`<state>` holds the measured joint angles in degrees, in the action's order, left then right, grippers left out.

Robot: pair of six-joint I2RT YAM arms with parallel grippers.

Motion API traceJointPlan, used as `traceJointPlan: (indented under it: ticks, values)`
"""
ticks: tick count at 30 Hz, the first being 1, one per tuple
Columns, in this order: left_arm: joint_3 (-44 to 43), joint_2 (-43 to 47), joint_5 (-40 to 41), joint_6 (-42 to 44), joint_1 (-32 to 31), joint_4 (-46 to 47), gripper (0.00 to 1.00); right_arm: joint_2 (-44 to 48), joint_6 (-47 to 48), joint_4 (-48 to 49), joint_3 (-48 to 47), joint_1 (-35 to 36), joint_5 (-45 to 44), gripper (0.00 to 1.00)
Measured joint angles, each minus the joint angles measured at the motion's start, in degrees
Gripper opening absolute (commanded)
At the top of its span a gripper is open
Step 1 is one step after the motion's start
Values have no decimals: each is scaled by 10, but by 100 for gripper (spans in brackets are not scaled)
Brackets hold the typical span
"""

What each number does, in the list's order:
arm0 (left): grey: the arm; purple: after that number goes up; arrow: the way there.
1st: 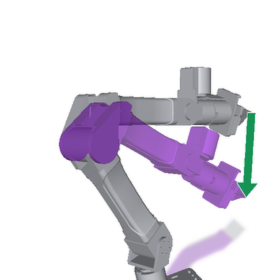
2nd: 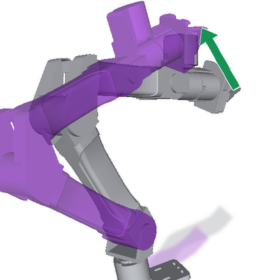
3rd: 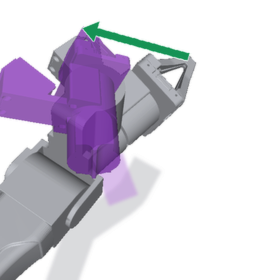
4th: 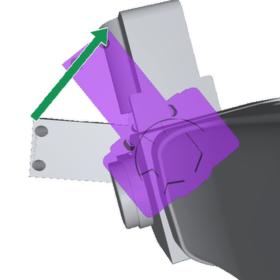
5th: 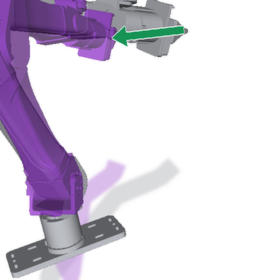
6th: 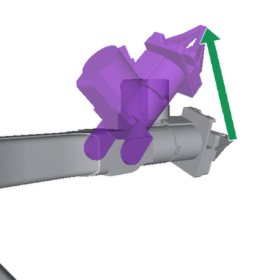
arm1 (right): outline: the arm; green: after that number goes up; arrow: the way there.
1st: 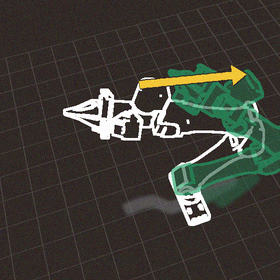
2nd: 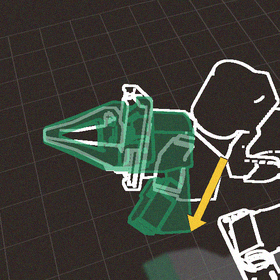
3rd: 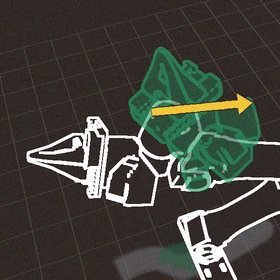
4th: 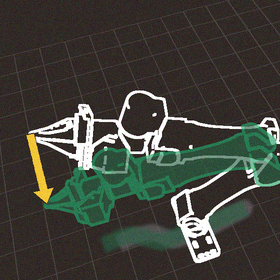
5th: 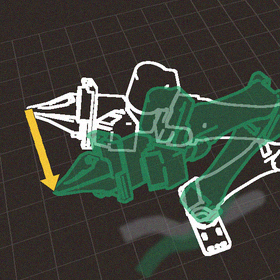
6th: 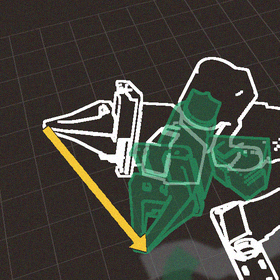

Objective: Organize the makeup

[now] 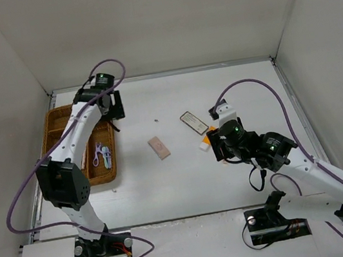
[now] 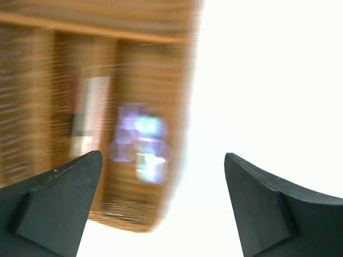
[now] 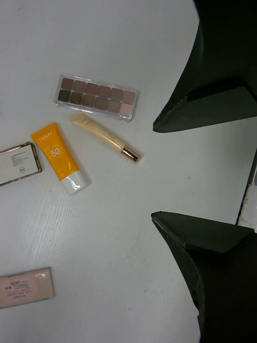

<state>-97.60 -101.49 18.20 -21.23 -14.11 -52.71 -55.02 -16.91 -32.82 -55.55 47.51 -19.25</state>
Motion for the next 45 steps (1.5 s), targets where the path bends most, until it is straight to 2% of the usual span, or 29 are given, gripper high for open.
traceJointPlan:
  ticks: [5,9,14,16,22,23,30,33,34,36,37,38,45]
  values:
    - [-80,-40,-42,-127,-128,-20,98,-4,1,5,-7,-2,0,59]
    - [-91,-110,-74,-205,-176,-31,99,1,0,5,-9,-3,0,60]
    - [-92,-204,-109,-271,-182,-42,98,23,0,5,-9,-3,0,60]
    - [-91,-227,-120,-290,-182,-42,94,33,-2,5,-9,-3,0,60]
    - [-86,-246,-153,-320,-182,-34,84,49,-4,5,-8,-6,0,60]
    - [-86,-249,-157,-323,-183,-32,79,50,-5,5,-8,-6,0,60]
    - [-69,-265,-180,-341,-188,-18,68,57,-9,5,-2,-7,0,60]
    - [-64,-263,-187,-344,-188,-13,52,58,-10,5,-1,-7,0,60]
    - [-61,-262,-189,-344,-187,-13,36,58,-10,5,0,-7,0,60]
    - [-54,-257,-193,-345,-186,-15,18,58,-10,4,1,-7,0,60]
    - [-52,-255,-195,-346,-185,-14,3,57,-10,4,1,-7,0,60]
    - [-51,-252,-196,-345,-184,-14,0,57,-10,4,1,-7,0,60]
    - [-49,-240,-140,-285,-168,-37,0,47,-9,5,1,-7,0,60]
